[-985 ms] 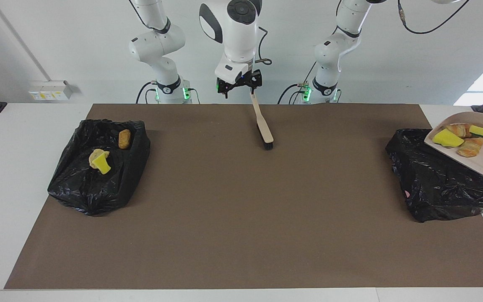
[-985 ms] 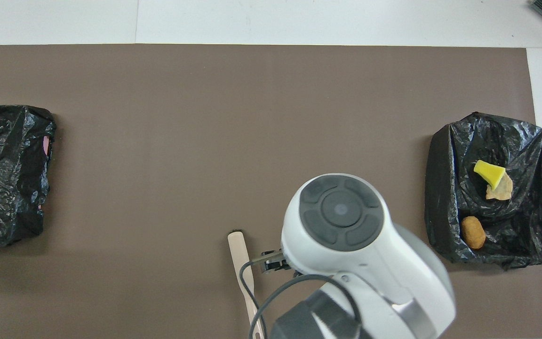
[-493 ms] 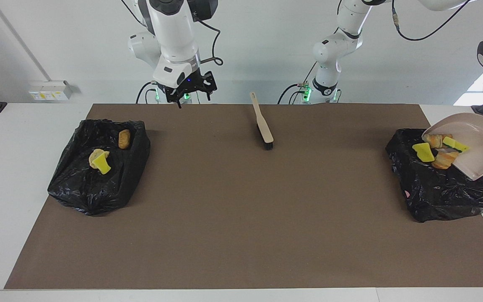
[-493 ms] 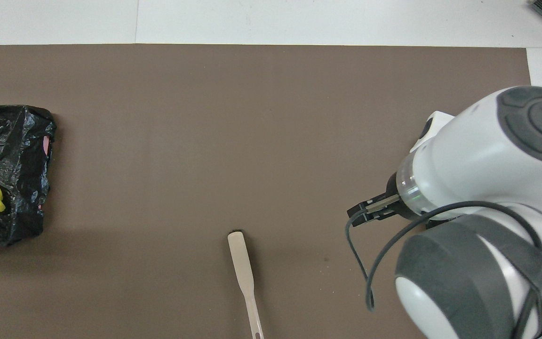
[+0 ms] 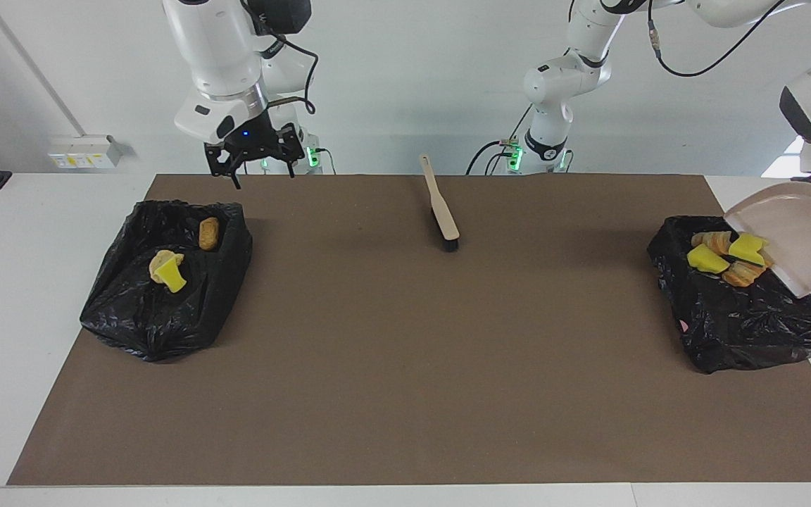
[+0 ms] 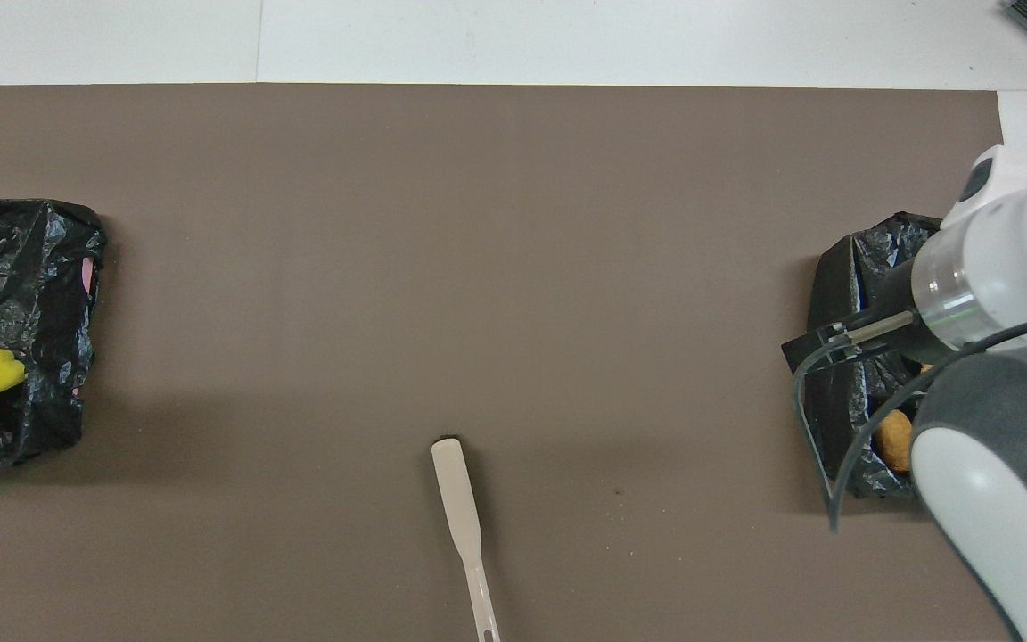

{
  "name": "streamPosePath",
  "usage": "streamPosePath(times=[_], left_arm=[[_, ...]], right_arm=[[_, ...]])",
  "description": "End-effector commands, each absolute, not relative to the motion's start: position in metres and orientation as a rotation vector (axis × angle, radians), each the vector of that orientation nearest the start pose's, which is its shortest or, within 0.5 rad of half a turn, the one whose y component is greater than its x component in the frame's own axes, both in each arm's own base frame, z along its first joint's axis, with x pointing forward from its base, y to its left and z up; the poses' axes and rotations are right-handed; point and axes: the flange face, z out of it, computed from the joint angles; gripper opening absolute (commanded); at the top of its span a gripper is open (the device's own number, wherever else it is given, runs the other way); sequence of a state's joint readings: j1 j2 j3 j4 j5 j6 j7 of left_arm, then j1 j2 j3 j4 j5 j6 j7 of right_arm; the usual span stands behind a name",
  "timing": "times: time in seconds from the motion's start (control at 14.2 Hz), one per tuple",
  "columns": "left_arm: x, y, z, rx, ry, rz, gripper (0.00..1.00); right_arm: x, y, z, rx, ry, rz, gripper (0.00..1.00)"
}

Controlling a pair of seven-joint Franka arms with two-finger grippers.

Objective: Sweep and dump trash in bin

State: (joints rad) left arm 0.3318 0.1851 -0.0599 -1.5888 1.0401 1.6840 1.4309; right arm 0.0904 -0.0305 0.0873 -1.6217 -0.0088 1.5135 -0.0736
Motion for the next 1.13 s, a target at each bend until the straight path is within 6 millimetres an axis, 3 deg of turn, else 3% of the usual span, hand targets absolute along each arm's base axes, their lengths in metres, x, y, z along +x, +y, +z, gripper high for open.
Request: streamPosePath(times=[0.0,0.14,0.35,0.49,0.63,0.84,1.06], left_arm=[[0.591,0.245,0.578,-1.76,1.396,1.106,0.0],[0.594,0.24,0.598,-1.741,1.392,1.078,0.0],[0.596,0.225,0.63,-1.719,1.439,1.033,0.0],[0.595,0.208,0.63,-1.825,1.48,0.954,0.0],[0.587,0.197,0.649,-1.976,1.513,0.805,0.0],[0.572,0.181,0.66,-2.104,1.555,0.693,0.0],[0.561,0.145,0.666,-2.338,1.43,0.52,0.0]], right_arm=[[0.536,0.051,0.617,-3.151,-0.31,0.117,1.0],[0.54,0.018,0.618,-3.157,-0.213,0.094,1.0],[0.546,-0.016,0.624,-3.177,-0.116,-0.011,1.0],[0.543,-0.021,0.625,-3.165,-0.052,-0.013,1.0],[0.539,-0.022,0.624,-3.163,0.057,-0.006,1.0],[0.536,-0.023,0.622,-3.164,0.065,0.001,1.0],[0.538,-0.025,0.623,-3.175,0.067,-0.004,1.0]])
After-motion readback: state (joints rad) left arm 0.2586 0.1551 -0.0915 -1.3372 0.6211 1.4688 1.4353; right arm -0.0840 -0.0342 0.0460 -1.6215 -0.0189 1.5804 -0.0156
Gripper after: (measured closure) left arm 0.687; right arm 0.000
